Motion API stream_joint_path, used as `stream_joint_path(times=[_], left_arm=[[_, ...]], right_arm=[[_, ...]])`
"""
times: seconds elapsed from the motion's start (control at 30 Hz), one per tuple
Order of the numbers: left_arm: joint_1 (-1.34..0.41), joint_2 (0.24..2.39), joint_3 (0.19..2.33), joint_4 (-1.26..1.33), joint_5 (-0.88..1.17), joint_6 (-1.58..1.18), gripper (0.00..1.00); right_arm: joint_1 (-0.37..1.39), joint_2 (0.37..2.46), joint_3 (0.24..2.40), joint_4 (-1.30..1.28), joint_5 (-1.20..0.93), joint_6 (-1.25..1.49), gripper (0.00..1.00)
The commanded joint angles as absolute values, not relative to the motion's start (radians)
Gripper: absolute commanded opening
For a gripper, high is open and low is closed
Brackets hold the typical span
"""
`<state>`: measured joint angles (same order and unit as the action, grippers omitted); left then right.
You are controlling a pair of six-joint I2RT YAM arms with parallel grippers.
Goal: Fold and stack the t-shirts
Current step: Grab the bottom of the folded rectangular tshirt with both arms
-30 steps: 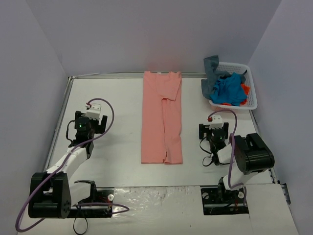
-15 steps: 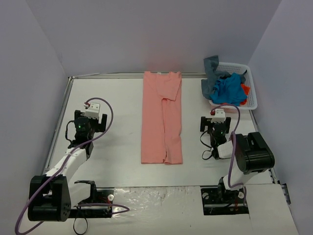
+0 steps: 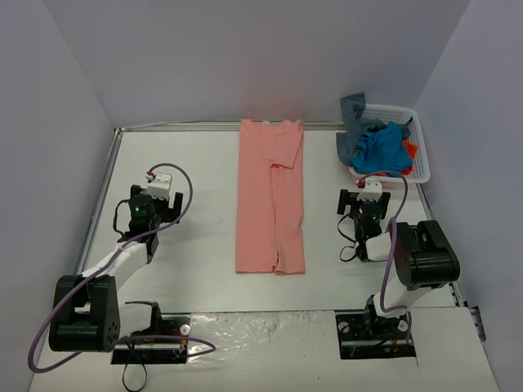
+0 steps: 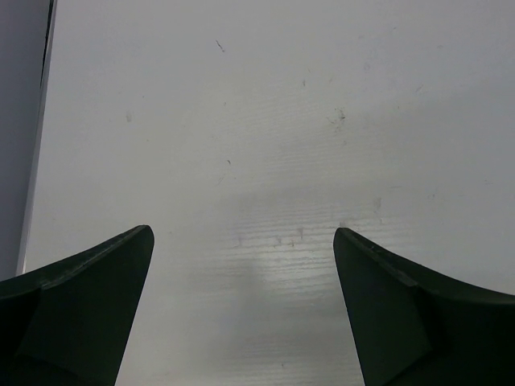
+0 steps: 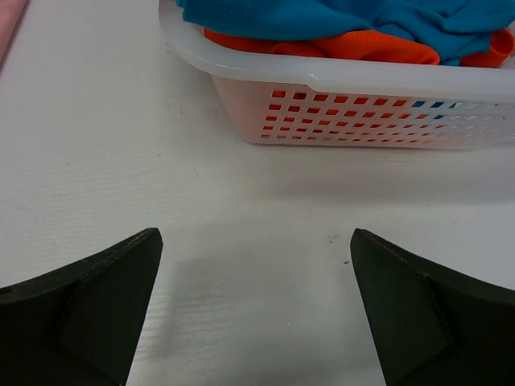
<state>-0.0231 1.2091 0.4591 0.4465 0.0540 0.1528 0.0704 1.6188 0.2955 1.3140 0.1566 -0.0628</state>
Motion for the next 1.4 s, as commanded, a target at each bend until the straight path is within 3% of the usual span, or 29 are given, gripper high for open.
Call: stream_joint_path(times=[0.0,0.43,1.37], left_arm=[[-0.018,1.197,0.488,0.529,0.071,0.141,0.94],[-0.018,1.221,0.4,0.672,0.13,0.138,0.94],[-0.017,1.218,0.38,0.695,0.117,0.149,0.94]], right_arm=[[0.06,1.621,0.325,1.473,0.143,-0.038,1.0],[0.051,1.623,0.331,1.46,0.126,-0.034,1.0],[0.043,1.623,0.336,1.454,0.115,-0.031,1.0]])
